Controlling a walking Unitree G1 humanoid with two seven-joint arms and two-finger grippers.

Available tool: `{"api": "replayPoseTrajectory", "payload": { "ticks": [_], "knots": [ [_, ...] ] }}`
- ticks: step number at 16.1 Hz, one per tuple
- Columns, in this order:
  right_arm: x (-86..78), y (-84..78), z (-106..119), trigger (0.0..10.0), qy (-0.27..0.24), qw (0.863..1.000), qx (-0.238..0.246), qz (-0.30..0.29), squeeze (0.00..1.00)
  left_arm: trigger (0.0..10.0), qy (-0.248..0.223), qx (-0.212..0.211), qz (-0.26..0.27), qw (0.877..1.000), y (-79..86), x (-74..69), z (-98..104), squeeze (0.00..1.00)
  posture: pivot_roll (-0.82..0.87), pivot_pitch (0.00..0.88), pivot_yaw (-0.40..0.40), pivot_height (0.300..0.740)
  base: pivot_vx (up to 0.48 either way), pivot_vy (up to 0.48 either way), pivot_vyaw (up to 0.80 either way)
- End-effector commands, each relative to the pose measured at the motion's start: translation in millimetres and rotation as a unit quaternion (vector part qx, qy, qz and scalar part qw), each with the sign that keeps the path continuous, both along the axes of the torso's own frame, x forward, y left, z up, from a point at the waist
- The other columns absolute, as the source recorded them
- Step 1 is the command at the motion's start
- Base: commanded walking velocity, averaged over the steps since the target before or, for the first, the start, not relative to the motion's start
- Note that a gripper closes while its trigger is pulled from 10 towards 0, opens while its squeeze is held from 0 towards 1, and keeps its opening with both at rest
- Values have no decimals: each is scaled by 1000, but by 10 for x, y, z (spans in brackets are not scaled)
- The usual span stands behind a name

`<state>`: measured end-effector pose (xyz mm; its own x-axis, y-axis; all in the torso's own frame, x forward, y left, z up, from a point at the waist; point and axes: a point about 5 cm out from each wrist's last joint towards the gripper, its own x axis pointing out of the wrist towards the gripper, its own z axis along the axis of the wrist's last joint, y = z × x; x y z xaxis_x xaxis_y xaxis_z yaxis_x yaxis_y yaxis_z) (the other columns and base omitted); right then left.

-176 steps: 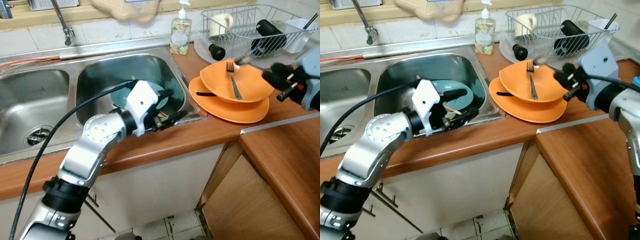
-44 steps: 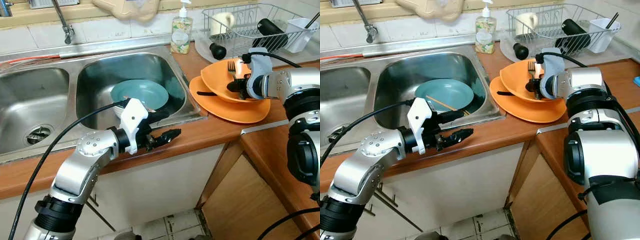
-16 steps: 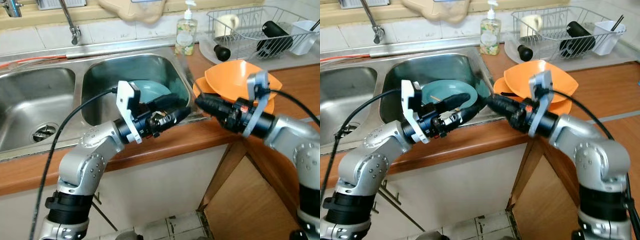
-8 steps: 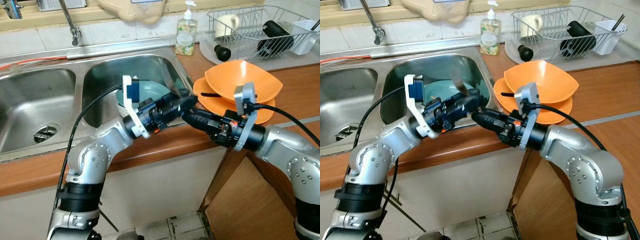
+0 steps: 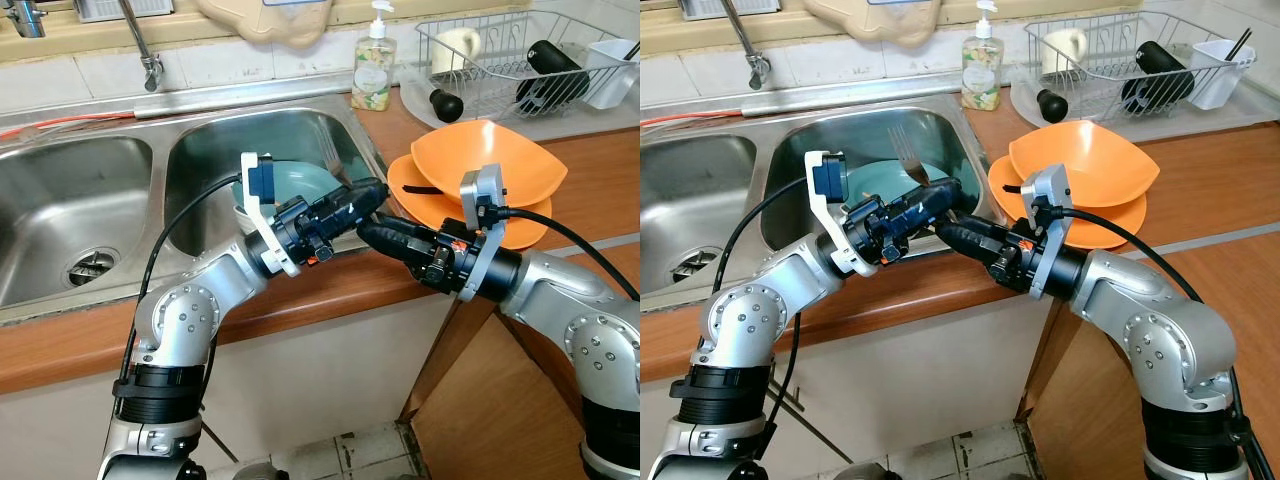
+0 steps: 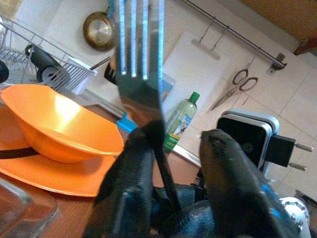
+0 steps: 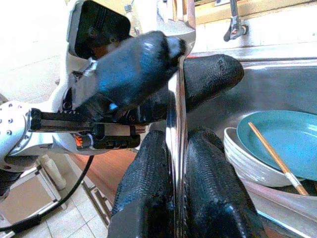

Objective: Kitchen organization

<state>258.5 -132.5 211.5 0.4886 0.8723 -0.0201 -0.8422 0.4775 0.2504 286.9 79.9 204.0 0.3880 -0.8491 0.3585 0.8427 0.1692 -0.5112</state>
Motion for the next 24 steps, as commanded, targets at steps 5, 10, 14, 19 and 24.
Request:
{"api": "replayPoseTrajectory", "payload": {
  "ticks": [5,10,14,19,24],
  "knots": [
    [34,28,93,0,-21,1000,-5,-11,0,0,7,4,7,1000,16,7,-19,0,-109,0,104,740,0,0,0],
    [50,22,111,0,-26,999,-9,-18,0,0,10,5,13,1000,8,27,-17,0,-111,0,106,740,0,0,0],
    [62,17,115,0,-28,999,-15,-21,0,0,10,6,20,1000,12,41,-18,0,-111,0,107,740,0,0,0],
    [125,6,120,10000,-36,998,-30,-52,59,0,12,5,43,999,36,91,-13,0,-111,0,108,740,0,0,0],
    [237,-36,142,10000,-54,992,-41,-107,0,0,33,25,153,987,222,391,-13,0,-116,0,107,740,0,0,0]
  ]
}}
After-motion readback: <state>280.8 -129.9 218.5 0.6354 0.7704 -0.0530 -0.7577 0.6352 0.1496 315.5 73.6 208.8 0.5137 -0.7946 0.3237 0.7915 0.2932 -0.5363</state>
